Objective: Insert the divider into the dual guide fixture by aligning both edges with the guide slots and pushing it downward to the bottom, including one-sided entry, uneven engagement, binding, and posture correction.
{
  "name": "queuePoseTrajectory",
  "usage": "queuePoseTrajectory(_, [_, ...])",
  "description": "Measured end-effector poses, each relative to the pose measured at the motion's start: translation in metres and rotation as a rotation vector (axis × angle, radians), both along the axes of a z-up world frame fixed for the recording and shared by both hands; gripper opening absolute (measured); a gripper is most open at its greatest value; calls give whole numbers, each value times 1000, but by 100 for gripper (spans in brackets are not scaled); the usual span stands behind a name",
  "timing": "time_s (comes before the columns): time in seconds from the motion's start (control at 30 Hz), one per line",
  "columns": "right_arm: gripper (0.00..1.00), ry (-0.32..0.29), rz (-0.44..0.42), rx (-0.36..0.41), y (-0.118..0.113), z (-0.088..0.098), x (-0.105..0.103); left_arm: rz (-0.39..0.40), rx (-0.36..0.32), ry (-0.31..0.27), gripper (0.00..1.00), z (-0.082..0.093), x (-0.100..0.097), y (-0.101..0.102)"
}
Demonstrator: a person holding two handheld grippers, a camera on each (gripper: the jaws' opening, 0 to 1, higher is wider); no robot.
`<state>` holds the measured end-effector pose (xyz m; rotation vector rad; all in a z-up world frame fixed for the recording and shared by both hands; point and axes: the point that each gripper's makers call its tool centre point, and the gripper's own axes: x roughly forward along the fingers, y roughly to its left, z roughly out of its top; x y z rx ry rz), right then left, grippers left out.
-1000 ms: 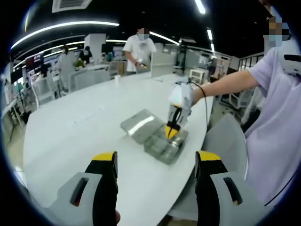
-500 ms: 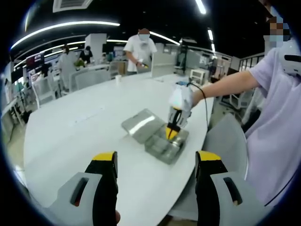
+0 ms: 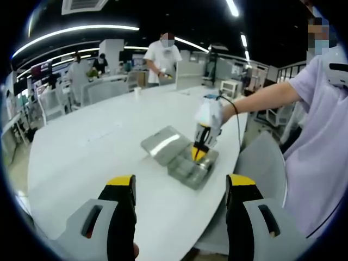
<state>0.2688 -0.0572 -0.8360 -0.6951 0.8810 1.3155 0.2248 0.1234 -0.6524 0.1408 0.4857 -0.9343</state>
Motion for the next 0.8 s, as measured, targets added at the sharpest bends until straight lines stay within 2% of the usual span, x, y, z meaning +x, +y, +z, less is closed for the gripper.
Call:
queuePoseTrajectory(0.27, [1,15,-14,23,1,2,-1,-4,-1,1,65,0,0,-2])
queuePoseTrajectory(0.4, [4,23,-18,38,3,4,-3,-4,-3,0,65,0,0,-2])
queuePoseTrajectory(0.5, [5,6,-17,36,2,5,-1,-4,-2,0,65,0,0,-1])
queuePoseTrajectory(0.8, [11,-28,-44,112,6,24,1,-5,-2,0,65,-1,0,-1])
